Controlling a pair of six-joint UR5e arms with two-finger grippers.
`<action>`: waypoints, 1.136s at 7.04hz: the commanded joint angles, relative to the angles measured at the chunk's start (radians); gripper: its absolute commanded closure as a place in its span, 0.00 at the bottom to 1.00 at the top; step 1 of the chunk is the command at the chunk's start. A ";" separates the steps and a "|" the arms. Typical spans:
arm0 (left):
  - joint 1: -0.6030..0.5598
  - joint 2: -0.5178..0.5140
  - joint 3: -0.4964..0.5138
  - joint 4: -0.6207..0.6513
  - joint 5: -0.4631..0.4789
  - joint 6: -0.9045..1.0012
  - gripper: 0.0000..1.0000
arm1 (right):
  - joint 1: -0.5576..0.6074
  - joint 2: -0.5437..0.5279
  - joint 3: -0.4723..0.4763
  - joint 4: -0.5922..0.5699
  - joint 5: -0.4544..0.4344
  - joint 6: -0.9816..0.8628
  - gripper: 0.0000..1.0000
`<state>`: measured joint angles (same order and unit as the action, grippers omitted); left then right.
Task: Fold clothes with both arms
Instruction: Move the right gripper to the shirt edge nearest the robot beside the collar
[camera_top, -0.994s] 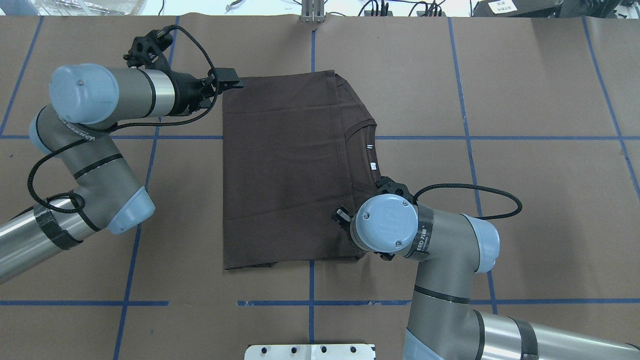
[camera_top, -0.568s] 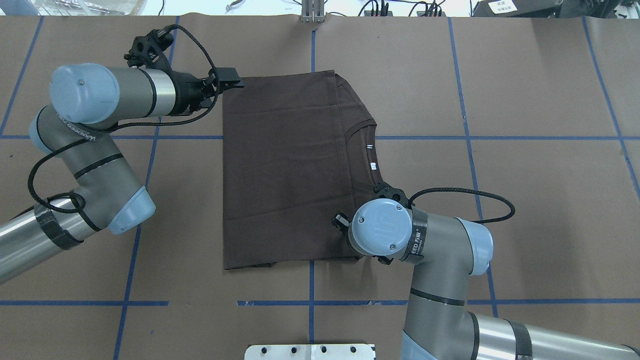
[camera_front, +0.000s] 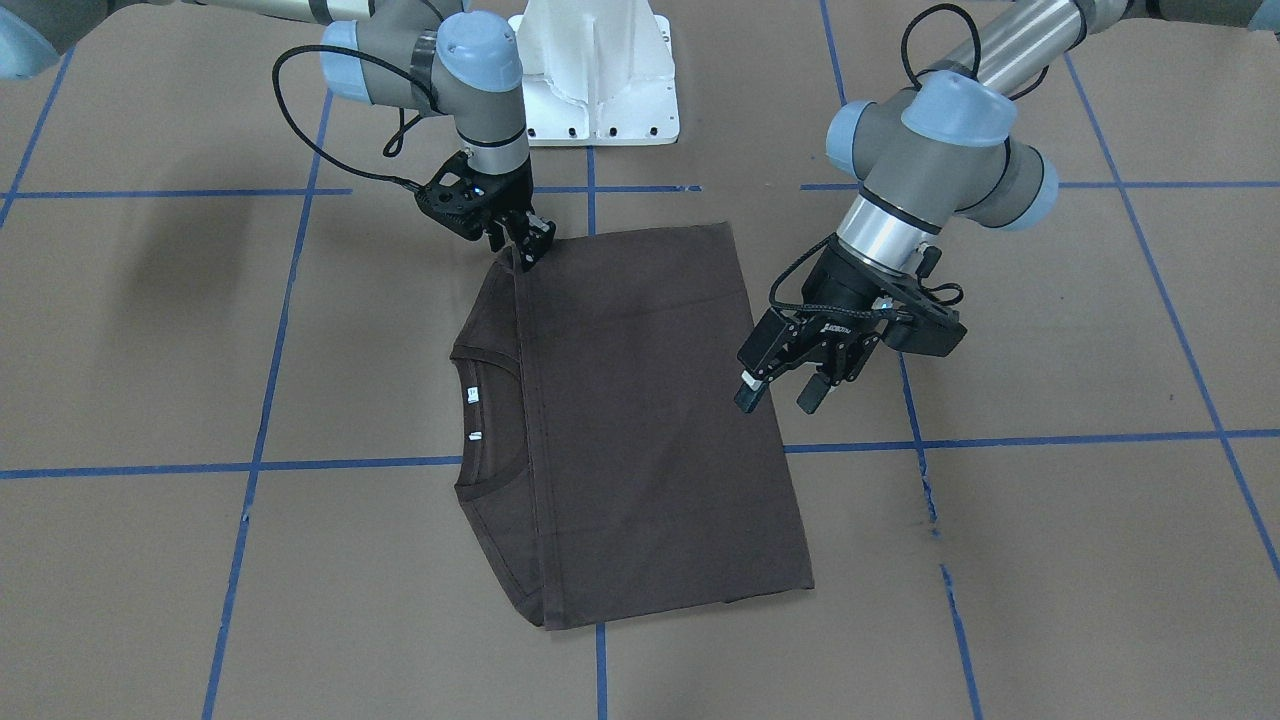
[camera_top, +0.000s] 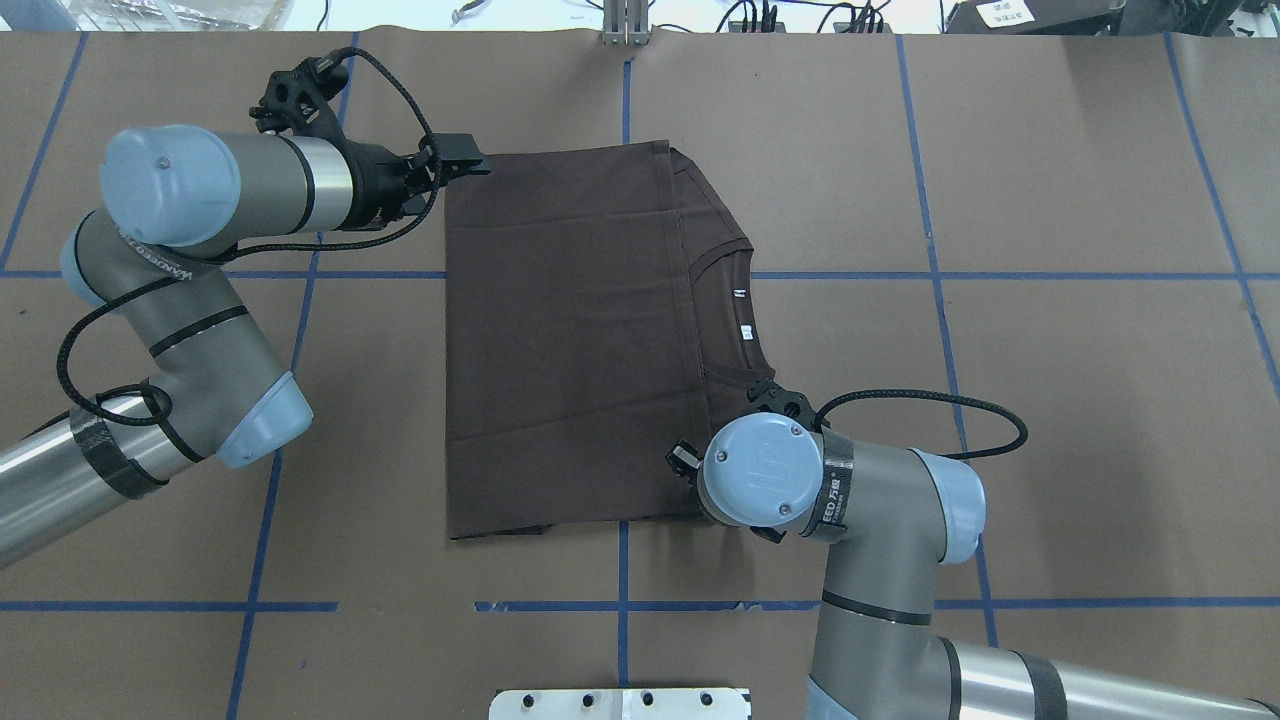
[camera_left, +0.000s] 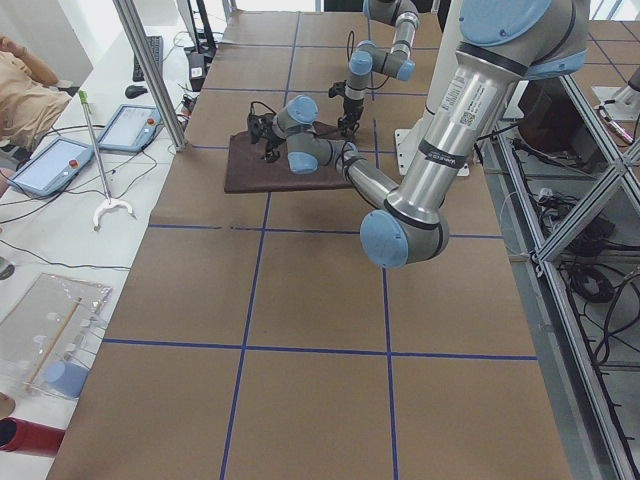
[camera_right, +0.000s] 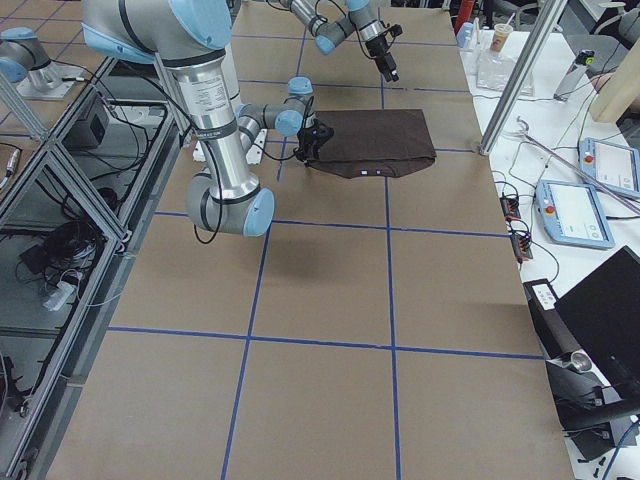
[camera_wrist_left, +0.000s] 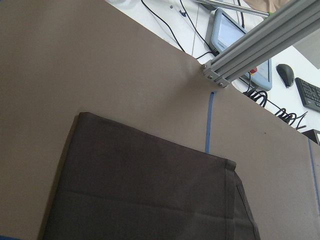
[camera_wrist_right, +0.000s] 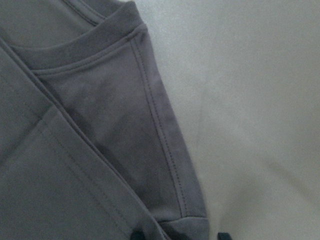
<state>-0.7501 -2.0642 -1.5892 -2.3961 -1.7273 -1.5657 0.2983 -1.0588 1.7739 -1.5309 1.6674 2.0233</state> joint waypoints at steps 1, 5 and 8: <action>0.000 -0.002 0.000 0.000 0.000 -0.001 0.01 | -0.002 -0.004 0.001 0.000 0.000 0.000 0.58; 0.000 -0.005 -0.005 0.002 0.000 -0.007 0.01 | -0.002 -0.006 0.013 -0.006 0.002 0.000 1.00; 0.018 0.007 -0.058 0.030 -0.027 -0.085 0.01 | 0.007 -0.104 0.146 -0.012 0.048 0.003 1.00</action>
<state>-0.7445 -2.0681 -1.6118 -2.3871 -1.7345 -1.6114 0.3033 -1.1125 1.8632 -1.5424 1.7068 2.0237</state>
